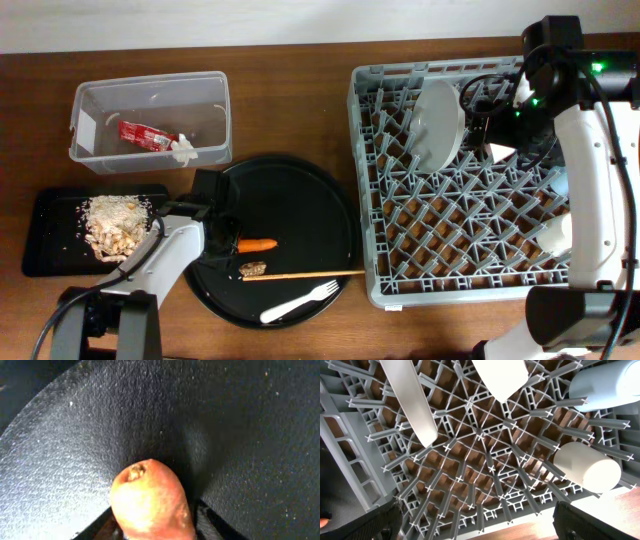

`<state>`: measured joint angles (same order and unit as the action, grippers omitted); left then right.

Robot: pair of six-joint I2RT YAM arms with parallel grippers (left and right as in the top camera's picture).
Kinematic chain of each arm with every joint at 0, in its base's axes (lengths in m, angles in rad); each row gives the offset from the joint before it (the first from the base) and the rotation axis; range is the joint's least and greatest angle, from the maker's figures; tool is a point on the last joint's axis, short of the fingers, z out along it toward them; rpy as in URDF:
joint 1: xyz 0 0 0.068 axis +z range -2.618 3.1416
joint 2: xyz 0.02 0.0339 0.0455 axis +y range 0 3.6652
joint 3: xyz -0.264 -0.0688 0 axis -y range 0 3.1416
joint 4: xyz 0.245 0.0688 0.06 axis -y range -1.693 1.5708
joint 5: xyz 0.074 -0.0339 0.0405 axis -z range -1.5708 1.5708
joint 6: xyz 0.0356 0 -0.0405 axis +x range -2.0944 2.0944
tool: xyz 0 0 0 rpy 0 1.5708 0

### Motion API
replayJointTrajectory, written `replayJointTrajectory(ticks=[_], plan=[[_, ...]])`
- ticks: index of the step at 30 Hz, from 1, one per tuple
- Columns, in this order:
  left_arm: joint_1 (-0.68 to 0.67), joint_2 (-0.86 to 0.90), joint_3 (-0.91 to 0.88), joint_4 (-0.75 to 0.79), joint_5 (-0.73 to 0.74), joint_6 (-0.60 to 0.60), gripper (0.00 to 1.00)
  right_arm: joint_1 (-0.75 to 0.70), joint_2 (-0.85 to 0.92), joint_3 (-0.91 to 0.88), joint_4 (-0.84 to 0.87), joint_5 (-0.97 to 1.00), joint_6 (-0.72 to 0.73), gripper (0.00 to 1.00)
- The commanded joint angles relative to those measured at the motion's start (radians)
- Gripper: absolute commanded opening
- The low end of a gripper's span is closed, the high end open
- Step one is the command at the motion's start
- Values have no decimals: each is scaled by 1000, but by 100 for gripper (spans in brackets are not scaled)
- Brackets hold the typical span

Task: Sort waste into correct bins and load items into the dishwasher rack
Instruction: 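Carry the carrot with the left gripper onto the black rectangular tray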

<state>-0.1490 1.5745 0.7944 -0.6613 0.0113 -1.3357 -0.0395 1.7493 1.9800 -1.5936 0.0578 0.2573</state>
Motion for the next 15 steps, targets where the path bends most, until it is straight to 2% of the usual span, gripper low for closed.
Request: replayJointTrajectory(ticks=[1, 2, 4, 5, 10, 15], plan=[[2, -24, 63, 3, 7, 125, 38, -1, -26, 8, -1, -6, -7, 99], [2, -26, 80, 3, 5, 151, 36, -1, -26, 8, -1, -6, -7, 99], [3, -27, 119, 2, -13, 214, 24, -1, -26, 8, -1, -6, -7, 99], [5, -27, 134, 0, -18, 238, 22, -1, -26, 8, -1, -6, -7, 99], [83, -64, 246, -114, -39, 360, 17, -1, -26, 8, -4, -5, -7, 99], [236, -134, 325, -213, -37, 452, 16, -1, -26, 8, -4, -5, -7, 99]])
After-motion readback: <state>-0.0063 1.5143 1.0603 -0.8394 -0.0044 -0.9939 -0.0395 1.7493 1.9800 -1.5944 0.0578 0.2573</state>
